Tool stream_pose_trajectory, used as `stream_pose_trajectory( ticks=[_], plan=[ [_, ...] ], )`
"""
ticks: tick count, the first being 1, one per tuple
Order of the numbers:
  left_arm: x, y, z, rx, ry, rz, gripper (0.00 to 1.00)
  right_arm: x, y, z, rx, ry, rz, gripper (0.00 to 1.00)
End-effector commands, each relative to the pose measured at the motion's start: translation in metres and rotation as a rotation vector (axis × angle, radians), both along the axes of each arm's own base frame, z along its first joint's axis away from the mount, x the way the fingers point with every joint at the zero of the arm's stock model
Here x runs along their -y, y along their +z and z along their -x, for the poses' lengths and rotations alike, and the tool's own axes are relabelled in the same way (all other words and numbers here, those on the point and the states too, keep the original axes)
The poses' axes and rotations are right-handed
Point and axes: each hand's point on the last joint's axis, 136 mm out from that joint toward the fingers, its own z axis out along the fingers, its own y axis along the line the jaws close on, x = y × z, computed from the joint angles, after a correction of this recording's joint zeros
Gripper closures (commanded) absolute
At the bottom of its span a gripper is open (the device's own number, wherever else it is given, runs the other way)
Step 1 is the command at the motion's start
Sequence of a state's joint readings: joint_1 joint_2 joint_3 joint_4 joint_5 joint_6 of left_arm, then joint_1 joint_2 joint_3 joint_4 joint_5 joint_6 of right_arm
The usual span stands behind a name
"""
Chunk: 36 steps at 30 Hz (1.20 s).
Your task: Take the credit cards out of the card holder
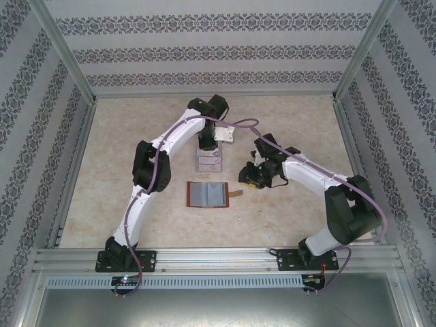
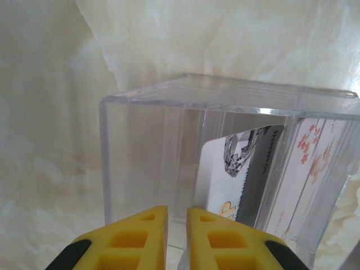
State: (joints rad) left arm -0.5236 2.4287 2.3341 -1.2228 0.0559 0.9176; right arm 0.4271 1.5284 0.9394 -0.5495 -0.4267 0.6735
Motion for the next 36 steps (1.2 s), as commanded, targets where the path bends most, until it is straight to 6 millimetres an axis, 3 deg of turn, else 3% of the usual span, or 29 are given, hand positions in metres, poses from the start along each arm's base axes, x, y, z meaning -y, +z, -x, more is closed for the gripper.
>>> stream_pose_trajectory(
  ticks=[1,6,20,26,30,36],
  plan=[
    [0.002,0.009,0.013,-0.037,0.020,0.024,0.83,0.005,0.008,-0.002,0.036,-0.008,-0.001,0.65],
    [0.006,0.028,0.002,0.033,0.101,0.068,0.84,0.004,0.009,-0.003,0.040,-0.007,-0.002,0.65],
    [0.012,0.083,-0.020,0.127,0.557,0.266,0.84,-0.008,0.011,-0.009,0.044,0.023,-0.012,0.65],
    [0.011,0.097,-0.015,0.013,0.759,0.404,0.93,-0.013,0.011,-0.010,0.046,0.035,-0.015,0.65],
    [0.011,0.097,-0.012,-0.012,0.850,0.451,0.92,-0.016,0.008,-0.009,0.040,0.043,-0.017,0.65],
    [0.005,0.103,-0.016,0.067,0.936,0.562,0.95,-0.023,0.007,-0.010,0.041,0.055,-0.023,0.65]
  ],
)
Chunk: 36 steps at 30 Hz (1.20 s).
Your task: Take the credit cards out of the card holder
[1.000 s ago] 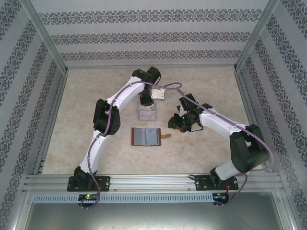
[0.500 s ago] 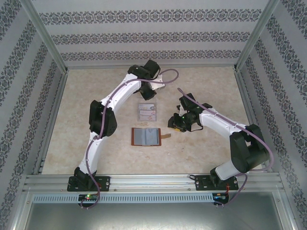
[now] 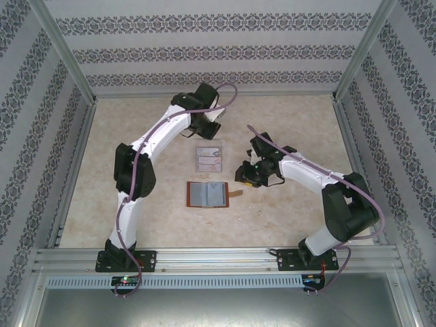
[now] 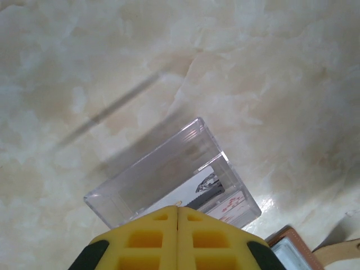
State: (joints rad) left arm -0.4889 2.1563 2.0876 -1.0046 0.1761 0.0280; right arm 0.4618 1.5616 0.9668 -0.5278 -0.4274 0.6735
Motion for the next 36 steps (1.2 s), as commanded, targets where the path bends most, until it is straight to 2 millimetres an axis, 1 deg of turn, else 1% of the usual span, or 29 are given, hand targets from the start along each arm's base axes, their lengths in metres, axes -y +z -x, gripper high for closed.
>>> stream_pose_trajectory(
  ticks=[1,2,4,7,9,11,12,14,17,20,22,25,27,31,33,36],
  plan=[
    [0.000,0.033,-0.016,0.130,0.125,0.123,0.97,-0.009,0.006,-0.006,0.026,0.021,-0.015,0.65],
    [-0.003,0.035,-0.017,0.144,0.150,0.150,0.99,-0.009,0.006,-0.006,0.027,0.022,-0.015,0.65],
    [-0.010,0.039,-0.019,0.146,0.199,0.218,1.00,-0.010,0.006,-0.007,0.027,0.022,-0.017,0.65],
    [-0.030,0.039,-0.024,0.106,0.343,0.330,1.00,-0.012,0.006,-0.007,0.029,0.025,-0.019,0.65],
    [-0.045,0.035,-0.026,0.059,0.446,0.378,1.00,-0.014,0.006,-0.007,0.030,0.029,-0.021,0.65],
    [-0.054,0.030,-0.024,0.015,0.504,0.386,1.00,-0.015,0.005,-0.007,0.029,0.030,-0.019,0.65],
    [-0.057,0.028,-0.022,-0.006,0.522,0.385,1.00,-0.016,0.005,-0.007,0.030,0.032,-0.021,0.65],
    [-0.055,0.024,-0.015,-0.036,0.508,0.383,1.00,-0.018,0.005,-0.007,0.031,0.036,-0.020,0.65],
    [-0.063,0.018,-0.004,-0.051,0.537,0.350,1.00,-0.021,0.005,-0.007,0.031,0.042,-0.019,0.65],
    [-0.071,0.013,0.012,-0.067,0.605,0.356,1.00,-0.024,0.005,-0.006,0.032,0.049,-0.018,0.65],
    [-0.072,0.012,0.026,-0.079,0.642,0.375,1.00,-0.026,0.005,-0.006,0.033,0.052,-0.016,0.65],
    [-0.061,0.008,0.052,-0.124,0.670,0.426,1.00,-0.029,0.006,-0.006,0.038,0.055,-0.018,0.65],
    [-0.043,0.004,0.074,-0.176,0.656,0.449,1.00,-0.032,0.007,-0.006,0.041,0.061,-0.020,0.65],
    [-0.010,-0.003,0.114,-0.245,0.606,0.437,1.00,-0.038,0.009,-0.006,0.050,0.074,-0.023,0.65],
    [-0.002,-0.009,0.129,-0.263,0.606,0.440,1.00,-0.039,0.010,-0.005,0.051,0.078,-0.022,0.65],
    [0.003,-0.020,0.148,-0.306,0.619,0.444,1.00,-0.041,0.010,-0.004,0.053,0.082,-0.025,0.65]
  ],
)
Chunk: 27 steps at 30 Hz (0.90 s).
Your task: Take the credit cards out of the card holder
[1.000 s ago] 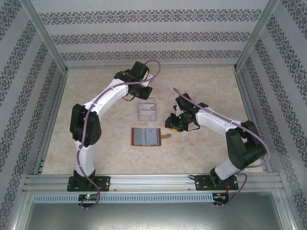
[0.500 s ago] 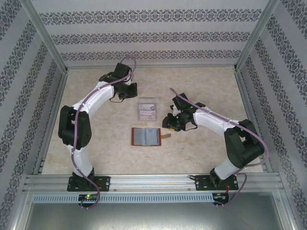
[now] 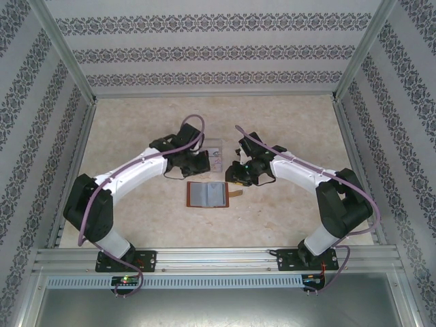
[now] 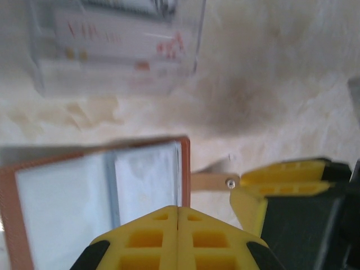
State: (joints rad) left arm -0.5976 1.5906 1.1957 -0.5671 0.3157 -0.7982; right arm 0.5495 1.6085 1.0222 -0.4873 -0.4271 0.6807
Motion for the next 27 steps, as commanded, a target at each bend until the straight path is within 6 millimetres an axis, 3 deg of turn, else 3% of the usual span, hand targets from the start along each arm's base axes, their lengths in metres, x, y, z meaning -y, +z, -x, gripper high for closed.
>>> stream_pose_trajectory(
  ticks=[1,4,9,14,18,22,27],
  plan=[
    [0.004,0.000,0.012,-0.025,0.056,0.051,1.00,-0.006,0.003,-0.003,0.012,0.004,-0.002,0.65],
    [-0.005,0.003,0.018,-0.019,0.081,0.024,1.00,-0.005,0.002,-0.002,0.013,0.009,0.002,0.65],
    [-0.006,0.029,0.016,0.059,0.132,0.132,1.00,-0.006,0.000,-0.002,0.011,0.005,0.001,0.65],
    [0.009,0.041,0.015,0.095,0.091,0.245,1.00,-0.007,-0.004,-0.002,0.000,0.006,0.002,0.65],
    [0.012,0.045,0.012,0.110,0.095,0.292,1.00,-0.008,-0.005,-0.003,-0.007,0.009,0.002,0.65],
    [0.013,0.061,0.009,0.192,0.089,0.364,1.00,-0.007,-0.007,-0.003,-0.011,0.012,0.007,0.65],
    [0.010,0.050,0.009,0.156,0.085,0.318,1.00,-0.008,-0.012,-0.003,-0.024,0.008,0.007,0.65]
  ],
)
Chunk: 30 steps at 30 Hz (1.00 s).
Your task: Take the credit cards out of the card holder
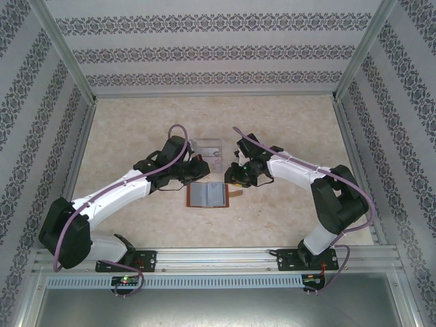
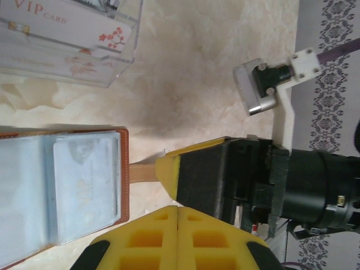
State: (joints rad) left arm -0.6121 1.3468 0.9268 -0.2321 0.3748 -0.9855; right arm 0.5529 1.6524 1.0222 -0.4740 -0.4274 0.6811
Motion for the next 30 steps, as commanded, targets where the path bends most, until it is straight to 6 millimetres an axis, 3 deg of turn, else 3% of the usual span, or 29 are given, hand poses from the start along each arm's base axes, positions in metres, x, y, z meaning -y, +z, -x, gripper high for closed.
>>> stream_pose_trajectory(
  ticks=[1,8,11,18,30],
  plan=[
    [0.003,0.015,-0.008,0.041,-0.012,0.016,1.00,-0.008,0.001,-0.003,0.001,0.007,-0.008,0.65],
    [0.010,0.008,-0.001,0.071,-0.109,-0.222,1.00,-0.016,-0.002,0.000,-0.024,0.013,-0.054,0.66],
    [-0.001,-0.003,-0.001,0.025,-0.075,-0.303,1.00,-0.017,-0.006,0.002,-0.036,0.015,-0.060,0.70],
    [0.002,-0.030,-0.003,-0.023,-0.098,-0.340,1.00,-0.018,-0.017,0.005,-0.063,0.021,-0.062,0.83],
    [0.031,-0.073,0.007,-0.171,-0.225,-0.282,1.00,-0.014,-0.041,0.014,-0.115,0.027,-0.043,0.84]
  ],
)
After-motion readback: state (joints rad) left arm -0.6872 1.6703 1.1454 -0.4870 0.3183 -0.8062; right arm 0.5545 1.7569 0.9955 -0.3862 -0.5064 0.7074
